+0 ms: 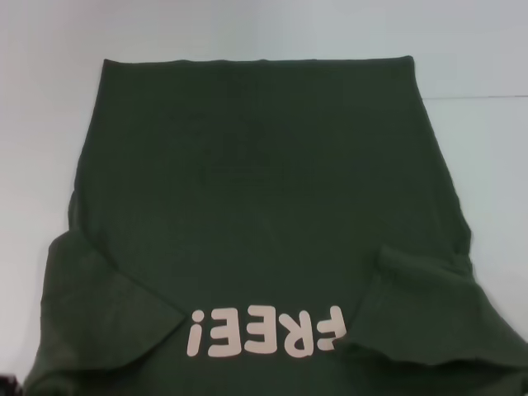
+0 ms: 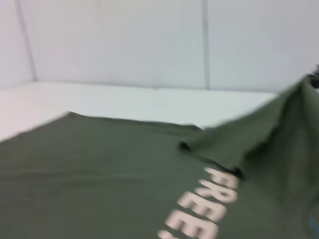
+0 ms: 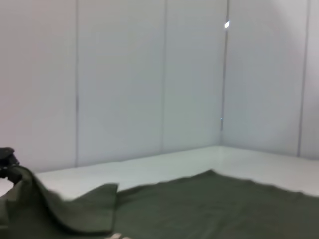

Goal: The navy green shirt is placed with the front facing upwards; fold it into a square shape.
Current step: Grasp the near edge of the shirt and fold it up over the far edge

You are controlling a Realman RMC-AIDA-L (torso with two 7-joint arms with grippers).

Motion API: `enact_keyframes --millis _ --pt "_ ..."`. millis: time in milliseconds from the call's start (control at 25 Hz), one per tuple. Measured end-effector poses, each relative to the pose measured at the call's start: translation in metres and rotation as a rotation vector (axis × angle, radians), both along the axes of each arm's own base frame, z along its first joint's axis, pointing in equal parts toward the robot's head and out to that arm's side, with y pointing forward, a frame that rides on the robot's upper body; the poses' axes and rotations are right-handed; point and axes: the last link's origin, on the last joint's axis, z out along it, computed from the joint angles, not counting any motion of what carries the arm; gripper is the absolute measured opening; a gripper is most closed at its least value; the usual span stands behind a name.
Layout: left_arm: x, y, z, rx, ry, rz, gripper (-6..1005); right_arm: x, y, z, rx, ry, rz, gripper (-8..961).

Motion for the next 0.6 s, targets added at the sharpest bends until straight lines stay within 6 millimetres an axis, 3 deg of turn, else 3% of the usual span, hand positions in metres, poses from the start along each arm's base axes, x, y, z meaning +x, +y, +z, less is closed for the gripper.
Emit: enact_keyframes --millis 280,600 --pt "0.002 0.025 -0.004 0.100 -0.058 0.041 26 -0.005 0.034 0.008 0.058 0.046 -0.007 28" --pt "0.001 0.032 -0.007 0.205 -0.107 0.076 26 0.002 0.046 0.011 0.132 0.058 -0.086 27"
